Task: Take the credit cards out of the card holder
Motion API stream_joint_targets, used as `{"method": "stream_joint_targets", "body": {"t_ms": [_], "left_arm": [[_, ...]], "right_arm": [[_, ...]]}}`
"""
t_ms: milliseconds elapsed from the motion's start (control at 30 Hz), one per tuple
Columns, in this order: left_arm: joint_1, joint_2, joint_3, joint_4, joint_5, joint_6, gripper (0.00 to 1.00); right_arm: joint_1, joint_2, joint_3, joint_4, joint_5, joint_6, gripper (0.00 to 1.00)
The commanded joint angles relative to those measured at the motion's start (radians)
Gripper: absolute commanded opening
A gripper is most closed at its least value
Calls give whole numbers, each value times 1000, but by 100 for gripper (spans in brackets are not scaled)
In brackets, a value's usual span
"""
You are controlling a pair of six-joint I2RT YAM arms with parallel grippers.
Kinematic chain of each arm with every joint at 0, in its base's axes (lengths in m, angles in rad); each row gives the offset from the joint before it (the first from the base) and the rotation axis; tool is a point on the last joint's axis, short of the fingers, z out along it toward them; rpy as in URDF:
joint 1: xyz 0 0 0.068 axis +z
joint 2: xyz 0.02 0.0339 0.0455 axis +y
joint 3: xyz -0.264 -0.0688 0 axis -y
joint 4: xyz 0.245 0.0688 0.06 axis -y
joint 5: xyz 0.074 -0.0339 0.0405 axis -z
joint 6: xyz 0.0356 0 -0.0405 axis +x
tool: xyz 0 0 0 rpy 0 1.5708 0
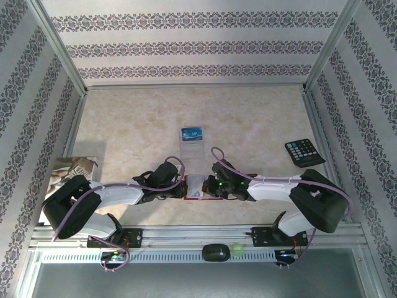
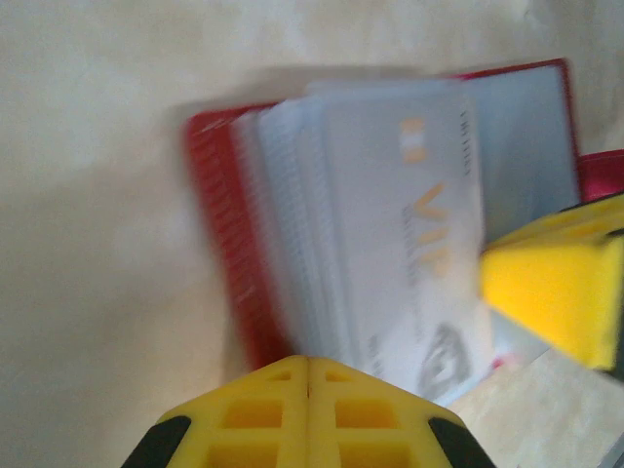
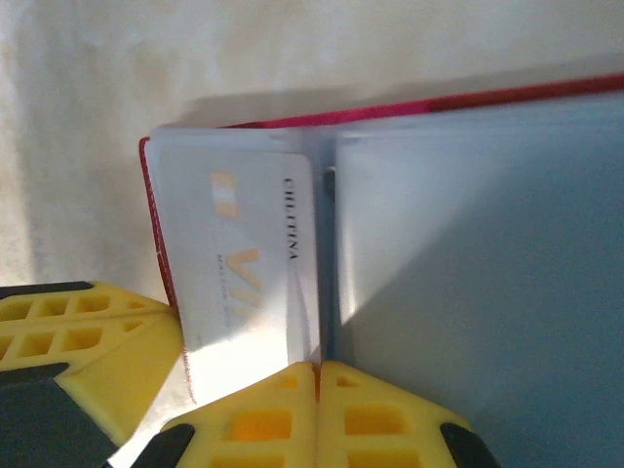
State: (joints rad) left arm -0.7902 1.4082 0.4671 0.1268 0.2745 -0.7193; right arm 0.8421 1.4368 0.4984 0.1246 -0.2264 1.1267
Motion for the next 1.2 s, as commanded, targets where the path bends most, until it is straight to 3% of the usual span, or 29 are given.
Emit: {"method": "stream_joint_targets", "body": {"t_ms": [0, 167, 433, 833, 1000, 1167], "left_arm": [[-11, 28, -21, -51, 10, -9, 3], [-5, 25, -19, -55, 13, -5, 1], [-4, -97, 34, -106, -20, 46, 15], [-4, 17, 78, -26, -41, 54, 26], [-4, 59, 90, -79, -115, 58, 19], [-4, 100, 68, -71, -104, 43, 13]], "right_arm": [[0, -46, -20, -143, 98, -24, 0], [0, -73, -6, -207, 116, -51, 1], [27, -27, 58, -176, 97, -136, 0], [55, 110, 169, -84, 47, -152, 0], [58, 116, 152, -130, 84, -131, 0], [61, 93, 138, -195, 135, -124, 0]]}}
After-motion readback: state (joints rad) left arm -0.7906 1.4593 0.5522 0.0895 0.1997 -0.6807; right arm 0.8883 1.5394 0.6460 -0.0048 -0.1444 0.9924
